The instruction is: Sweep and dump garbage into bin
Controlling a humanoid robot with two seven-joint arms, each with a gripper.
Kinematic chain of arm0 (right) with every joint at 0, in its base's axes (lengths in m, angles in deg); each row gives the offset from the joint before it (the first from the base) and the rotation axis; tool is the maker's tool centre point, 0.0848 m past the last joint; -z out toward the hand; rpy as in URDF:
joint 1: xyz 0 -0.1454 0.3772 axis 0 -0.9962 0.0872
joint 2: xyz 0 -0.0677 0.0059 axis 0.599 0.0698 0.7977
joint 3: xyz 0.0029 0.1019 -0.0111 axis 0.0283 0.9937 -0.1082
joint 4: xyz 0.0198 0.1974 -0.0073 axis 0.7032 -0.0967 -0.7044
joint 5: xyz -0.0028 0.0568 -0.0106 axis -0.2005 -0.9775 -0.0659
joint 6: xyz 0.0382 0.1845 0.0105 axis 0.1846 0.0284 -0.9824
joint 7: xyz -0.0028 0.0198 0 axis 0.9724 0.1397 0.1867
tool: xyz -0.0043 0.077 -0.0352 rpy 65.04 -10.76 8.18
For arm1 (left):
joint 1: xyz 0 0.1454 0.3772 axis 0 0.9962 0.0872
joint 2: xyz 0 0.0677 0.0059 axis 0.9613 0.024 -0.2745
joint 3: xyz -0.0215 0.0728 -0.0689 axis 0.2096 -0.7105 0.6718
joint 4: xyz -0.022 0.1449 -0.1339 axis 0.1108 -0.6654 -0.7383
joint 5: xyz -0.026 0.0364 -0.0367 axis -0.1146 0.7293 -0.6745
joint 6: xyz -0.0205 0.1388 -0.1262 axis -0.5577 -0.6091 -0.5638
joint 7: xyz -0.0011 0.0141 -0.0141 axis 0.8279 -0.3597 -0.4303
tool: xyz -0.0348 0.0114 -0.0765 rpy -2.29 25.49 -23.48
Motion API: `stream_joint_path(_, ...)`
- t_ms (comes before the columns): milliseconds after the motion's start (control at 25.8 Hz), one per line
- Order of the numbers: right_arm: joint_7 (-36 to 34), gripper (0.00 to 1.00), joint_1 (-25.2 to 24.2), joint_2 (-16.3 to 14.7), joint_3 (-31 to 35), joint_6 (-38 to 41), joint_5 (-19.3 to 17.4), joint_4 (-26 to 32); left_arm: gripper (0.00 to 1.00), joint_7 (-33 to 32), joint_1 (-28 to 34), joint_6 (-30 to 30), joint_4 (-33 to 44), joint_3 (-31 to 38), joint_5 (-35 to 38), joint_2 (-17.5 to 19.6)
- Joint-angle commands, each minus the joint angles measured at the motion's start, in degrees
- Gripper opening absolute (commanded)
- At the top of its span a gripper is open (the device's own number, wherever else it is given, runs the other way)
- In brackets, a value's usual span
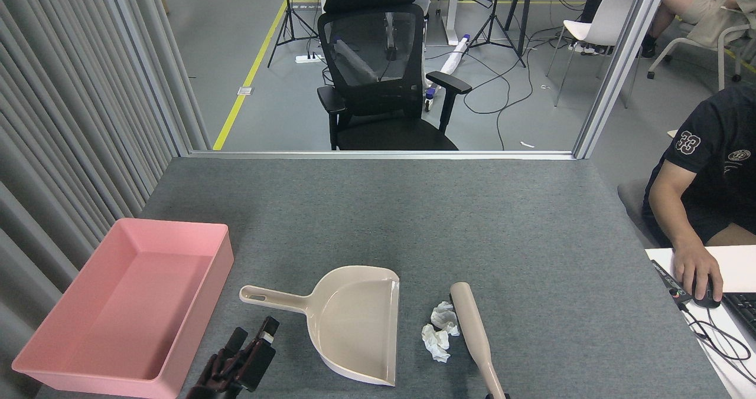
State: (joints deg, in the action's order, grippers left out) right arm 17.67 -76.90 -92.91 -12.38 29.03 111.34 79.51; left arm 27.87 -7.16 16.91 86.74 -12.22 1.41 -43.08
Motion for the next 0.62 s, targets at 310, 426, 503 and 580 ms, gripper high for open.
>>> stream_joint_path(310,0.0,0.0,-0.4,-0.3,1.7,0.1,0.0,0.1,0.99,1.9,-8.9,-0.3,-15.6,-1.3,-4.3,-1.8)
stream_joint_path(426,0.0,0.0,-0.6,-0.5,2.3,0.2,0.0,0.1,0.99,2.2,-11.1,-0.4,-19.1,-1.3,-4.2,-1.4)
stream_joint_path(503,0.0,0.0,-0.7,-0.5,2.9,0.5,0.0,0.1,0.99,2.4,-12.6,-0.4,-21.4,-1.2,-4.3,-1.4)
stream_joint_path(580,0.0,0.0,-0.9,-0.5,3.2,0.5,0.0,0.1,0.99,2.5,-14.2,-0.3,-24.1,-1.1,-4.4,-1.4)
